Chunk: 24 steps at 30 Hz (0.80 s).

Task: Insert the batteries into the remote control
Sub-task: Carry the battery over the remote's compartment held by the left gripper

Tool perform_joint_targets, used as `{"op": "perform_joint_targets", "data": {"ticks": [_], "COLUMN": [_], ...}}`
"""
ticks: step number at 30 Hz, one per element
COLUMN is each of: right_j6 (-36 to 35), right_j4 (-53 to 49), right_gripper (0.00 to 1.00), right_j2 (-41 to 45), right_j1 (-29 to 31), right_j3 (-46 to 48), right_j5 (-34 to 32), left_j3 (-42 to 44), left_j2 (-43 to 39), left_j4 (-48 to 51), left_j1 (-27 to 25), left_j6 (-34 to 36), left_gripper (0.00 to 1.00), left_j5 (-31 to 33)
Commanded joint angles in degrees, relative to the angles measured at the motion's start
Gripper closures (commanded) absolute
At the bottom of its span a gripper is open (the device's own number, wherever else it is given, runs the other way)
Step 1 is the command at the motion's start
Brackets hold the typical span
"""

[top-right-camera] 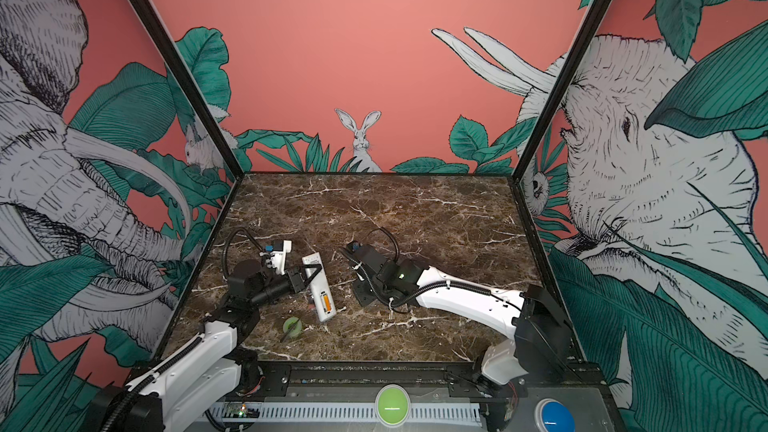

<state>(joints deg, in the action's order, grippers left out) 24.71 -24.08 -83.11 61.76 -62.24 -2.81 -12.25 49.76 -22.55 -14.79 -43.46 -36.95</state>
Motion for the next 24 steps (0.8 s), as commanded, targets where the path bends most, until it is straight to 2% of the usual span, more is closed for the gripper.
{"op": "perform_joint_targets", "data": {"ticks": [1,8,24], "right_j6": [-1.66,-1.95,0.47], "right_j4": [8.39,21.41,39.73], "right_gripper": [1.0,1.0,1.0], "right_j2": [1.61,3.11,0.21], "right_j1": [1.57,4.42,8.1], "right_j3": [1.45,5.82,10.97], "right_j5": [-1.82,-4.08,-4.5], "left_j3": [-1.82,-2.68,-2.19], "left_j2": [0.25,1.01,2.64], "left_j4": [-3.96,-6.29,-12.72], "left_j1": [-0.33,-0.35,-0.33], "left_j6": [-2.56,-5.64,-11.74], "left_gripper": [1.0,1.0,1.0], "left_j5": [0.25,0.03,1.09]}}
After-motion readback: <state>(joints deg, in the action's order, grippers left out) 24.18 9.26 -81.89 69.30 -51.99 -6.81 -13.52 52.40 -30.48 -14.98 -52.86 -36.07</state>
